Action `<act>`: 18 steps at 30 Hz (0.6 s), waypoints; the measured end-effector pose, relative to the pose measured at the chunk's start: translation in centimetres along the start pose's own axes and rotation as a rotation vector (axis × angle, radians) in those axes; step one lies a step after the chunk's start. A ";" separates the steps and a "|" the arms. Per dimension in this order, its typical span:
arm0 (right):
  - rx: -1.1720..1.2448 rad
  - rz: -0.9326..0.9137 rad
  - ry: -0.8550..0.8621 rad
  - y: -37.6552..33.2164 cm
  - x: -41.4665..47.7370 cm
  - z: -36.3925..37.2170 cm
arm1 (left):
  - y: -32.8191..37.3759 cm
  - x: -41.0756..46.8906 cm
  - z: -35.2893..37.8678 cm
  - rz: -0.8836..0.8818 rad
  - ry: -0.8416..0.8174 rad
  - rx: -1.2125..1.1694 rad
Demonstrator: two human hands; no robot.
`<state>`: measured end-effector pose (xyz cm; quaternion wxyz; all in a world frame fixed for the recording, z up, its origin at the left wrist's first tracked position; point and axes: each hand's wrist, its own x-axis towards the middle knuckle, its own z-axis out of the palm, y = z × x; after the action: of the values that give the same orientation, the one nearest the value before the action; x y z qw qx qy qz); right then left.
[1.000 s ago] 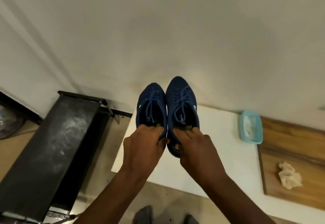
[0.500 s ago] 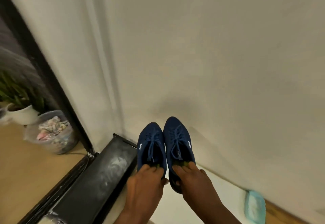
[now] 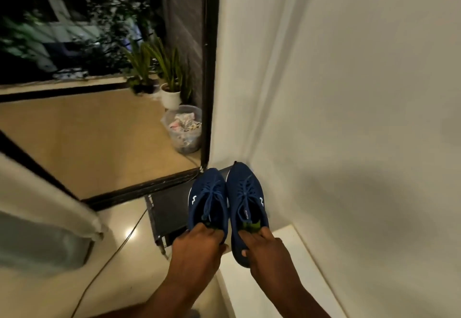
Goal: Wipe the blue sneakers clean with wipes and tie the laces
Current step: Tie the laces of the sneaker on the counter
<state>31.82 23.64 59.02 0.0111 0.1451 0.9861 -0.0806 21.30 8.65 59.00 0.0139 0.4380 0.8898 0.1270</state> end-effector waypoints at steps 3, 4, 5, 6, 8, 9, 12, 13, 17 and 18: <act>-0.025 -0.086 -0.047 0.3 0.3 2.1 | 0.2 -1.6 1.2 -0.099 0.039 0.006; -0.035 -0.113 -0.070 0.4 0.3 3.0 | 0.2 -2.2 2.0 -0.133 0.041 0.005; -0.035 -0.139 -0.109 0.4 0.3 3.9 | 0.0 -2.9 3.1 -0.170 0.024 -0.005; -0.033 -0.159 -0.140 0.3 0.4 4.6 | -0.3 -3.6 4.3 -0.198 0.002 -0.008; -0.024 -0.187 -0.186 0.0 0.8 6.3 | -1.1 -4.7 6.8 -0.258 -0.047 -0.010; -0.011 -0.199 -0.200 -0.2 1.1 7.3 | -1.6 -5.0 8.0 -0.290 -0.064 -0.012; 0.079 -0.227 -0.300 -0.3 2.2 10.3 | -3.0 -5.8 11.5 -0.352 -0.113 -0.013; 0.075 -0.238 -0.364 -0.7 2.7 11.8 | -3.6 -6.2 12.8 -0.362 -0.129 0.000; 0.093 -0.207 -0.476 -1.7 4.5 17.6 | -5.6 -7.4 18.3 -0.397 -0.229 0.018; 0.098 -0.190 -0.506 -2.2 4.9 19.5 | -6.2 -7.7 20.0 -0.423 -0.249 0.015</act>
<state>26.50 19.79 39.88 0.2426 0.0275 0.9560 -0.1625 23.92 3.26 37.52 0.1463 0.2542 0.9541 0.0598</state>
